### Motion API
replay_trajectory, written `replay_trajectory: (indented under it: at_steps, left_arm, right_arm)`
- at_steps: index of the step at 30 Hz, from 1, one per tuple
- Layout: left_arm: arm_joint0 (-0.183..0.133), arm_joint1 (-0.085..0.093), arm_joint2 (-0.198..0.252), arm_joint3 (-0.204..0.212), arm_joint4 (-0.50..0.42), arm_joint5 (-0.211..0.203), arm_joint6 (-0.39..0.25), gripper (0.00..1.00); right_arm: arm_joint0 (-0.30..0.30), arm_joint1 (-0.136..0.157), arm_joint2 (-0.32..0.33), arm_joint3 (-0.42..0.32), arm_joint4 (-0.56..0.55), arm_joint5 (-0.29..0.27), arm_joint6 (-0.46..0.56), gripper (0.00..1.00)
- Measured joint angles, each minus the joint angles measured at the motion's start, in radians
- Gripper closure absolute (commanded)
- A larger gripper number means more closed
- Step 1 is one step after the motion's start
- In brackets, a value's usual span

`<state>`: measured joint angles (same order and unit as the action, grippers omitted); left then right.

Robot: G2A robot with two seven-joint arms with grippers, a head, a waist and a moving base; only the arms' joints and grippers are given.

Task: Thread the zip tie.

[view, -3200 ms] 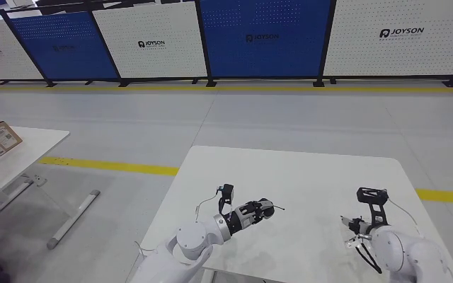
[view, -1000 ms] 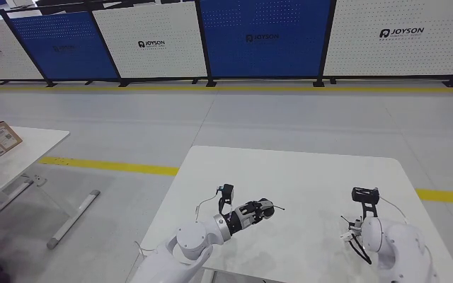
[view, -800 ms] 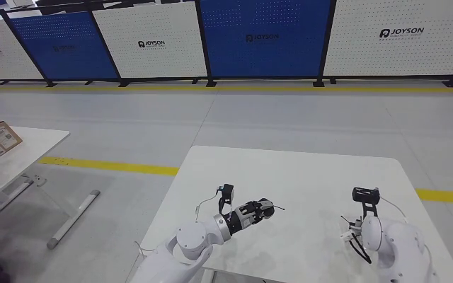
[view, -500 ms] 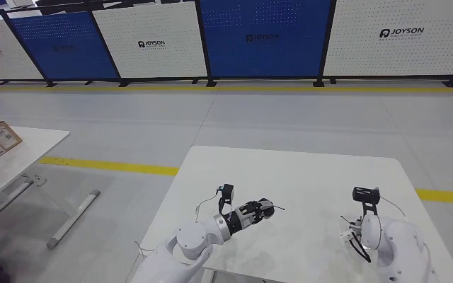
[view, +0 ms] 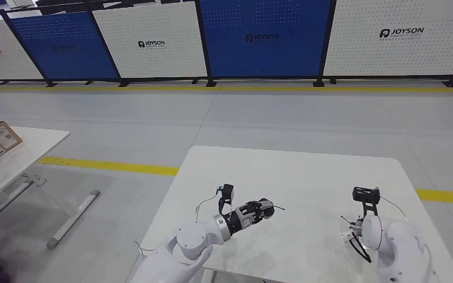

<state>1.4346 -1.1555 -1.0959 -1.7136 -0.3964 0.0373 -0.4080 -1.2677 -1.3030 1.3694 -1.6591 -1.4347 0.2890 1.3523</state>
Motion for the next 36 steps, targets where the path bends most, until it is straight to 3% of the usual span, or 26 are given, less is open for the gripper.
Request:
replay_trajectory:
  at_steps: [5, 13, 18, 29, 36]
  left_arm:
    - [0.0, 0.0, 0.0, 0.0, 0.0, 0.0, 0.0, 1.0]
    - [0.0, 0.0, 0.0, 0.0, 0.0, 0.0, 0.0, 1.0]
    - [0.0, 0.0, 0.0, 0.0, 0.0, 0.0, 0.0, 1.0]
    - [0.0, 0.0, 0.0, 0.0, 0.0, 0.0, 0.0, 1.0]
    - [0.0, 0.0, 0.0, 0.0, 0.0, 0.0, 0.0, 1.0]
  right_arm:
    - [-0.028, 0.001, 0.013, -0.035, -0.004, -0.006, -0.003, 1.0]
    - [-0.007, -0.002, 0.013, -0.006, -0.004, -0.01, 0.008, 1.0]
    - [0.008, -0.005, 0.009, 0.01, -0.007, -0.01, 0.014, 0.84]
    - [-0.02, -0.007, 0.016, -0.027, -0.028, 0.002, 0.009, 0.83]
    - [-0.01, -0.011, 0.007, -0.015, -0.052, 0.012, 0.029, 0.81]
